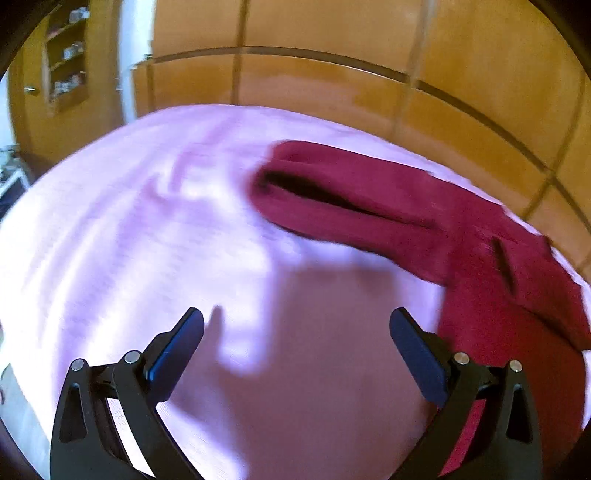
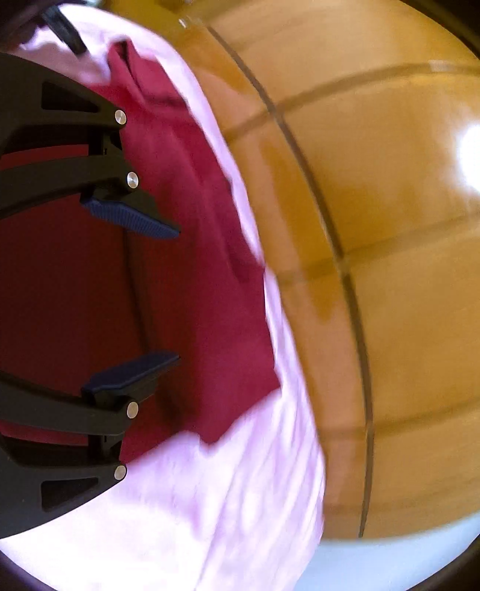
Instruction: Fold small clothes
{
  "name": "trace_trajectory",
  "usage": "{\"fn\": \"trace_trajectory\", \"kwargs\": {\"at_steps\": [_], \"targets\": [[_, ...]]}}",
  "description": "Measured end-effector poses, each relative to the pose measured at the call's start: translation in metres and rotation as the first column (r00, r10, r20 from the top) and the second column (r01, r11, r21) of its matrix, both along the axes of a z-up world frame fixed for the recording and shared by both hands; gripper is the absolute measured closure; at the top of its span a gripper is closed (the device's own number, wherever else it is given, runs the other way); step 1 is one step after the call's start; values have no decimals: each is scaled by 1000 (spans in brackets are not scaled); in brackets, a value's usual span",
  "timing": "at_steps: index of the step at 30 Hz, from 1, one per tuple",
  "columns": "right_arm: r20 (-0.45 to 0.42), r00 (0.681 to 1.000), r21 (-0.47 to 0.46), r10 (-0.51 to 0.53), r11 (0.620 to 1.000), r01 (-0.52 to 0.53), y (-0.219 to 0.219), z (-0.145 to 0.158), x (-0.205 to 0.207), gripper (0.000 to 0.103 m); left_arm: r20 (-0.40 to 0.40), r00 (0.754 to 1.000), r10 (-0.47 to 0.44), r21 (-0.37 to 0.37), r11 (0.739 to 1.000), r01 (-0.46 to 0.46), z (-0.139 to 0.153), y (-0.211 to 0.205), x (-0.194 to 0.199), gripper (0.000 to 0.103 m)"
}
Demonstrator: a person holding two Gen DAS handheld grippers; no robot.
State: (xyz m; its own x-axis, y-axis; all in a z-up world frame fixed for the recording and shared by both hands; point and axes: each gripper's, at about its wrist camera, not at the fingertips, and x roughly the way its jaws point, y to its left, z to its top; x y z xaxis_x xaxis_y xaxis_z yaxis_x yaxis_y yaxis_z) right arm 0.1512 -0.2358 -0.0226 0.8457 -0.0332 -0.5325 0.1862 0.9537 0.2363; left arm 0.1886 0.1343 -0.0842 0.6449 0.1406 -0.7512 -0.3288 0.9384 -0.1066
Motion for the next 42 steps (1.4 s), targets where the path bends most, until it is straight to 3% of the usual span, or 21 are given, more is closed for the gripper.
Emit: {"fn": "trace_trajectory", "kwargs": {"at_steps": [4,7,10,13,19,23,24,25,28,34,42], "targets": [[-28,979,23,201,979,-201,58,13,29,40,-57,996,65,28,998,-64,-12,22,13,3],[-100,930,73,353,935,-347,112,11,70,40,-75,995,70,21,997,-68,-22,24,17,2],[-139,888,114,438,898,-425,149,6,101,40,-86,994,73,63,996,-67,-24,18,18,2],[-156,839,110,522,853,-510,195,1,133,45,-63,996,68,42,997,-66,-23,20,12,2],[-272,812,74,516,853,-517,244,-22,181,47,-32,998,63,15,998,-62,-23,22,9,2],[-373,783,136,498,864,-485,250,-51,196,74,-24,998,60,12,998,-60,-24,23,8,2],[-370,784,135,498,864,-485,250,-53,195,78,-21,998,60,11,998,-60,-24,23,8,2],[-360,782,140,508,859,-493,249,-53,193,89,-18,998,59,9,998,-59,-23,22,4,2],[-322,785,184,529,849,-496,240,-43,183,94,-6,998,57,-5,998,-57,-23,25,3,2],[-190,818,185,544,838,-514,213,3,157,94,2,999,54,-17,998,-54,-22,27,2,2],[-74,899,171,432,893,-416,121,56,120,94,5,999,50,-34,998,-49,-21,29,-1,2]]}}
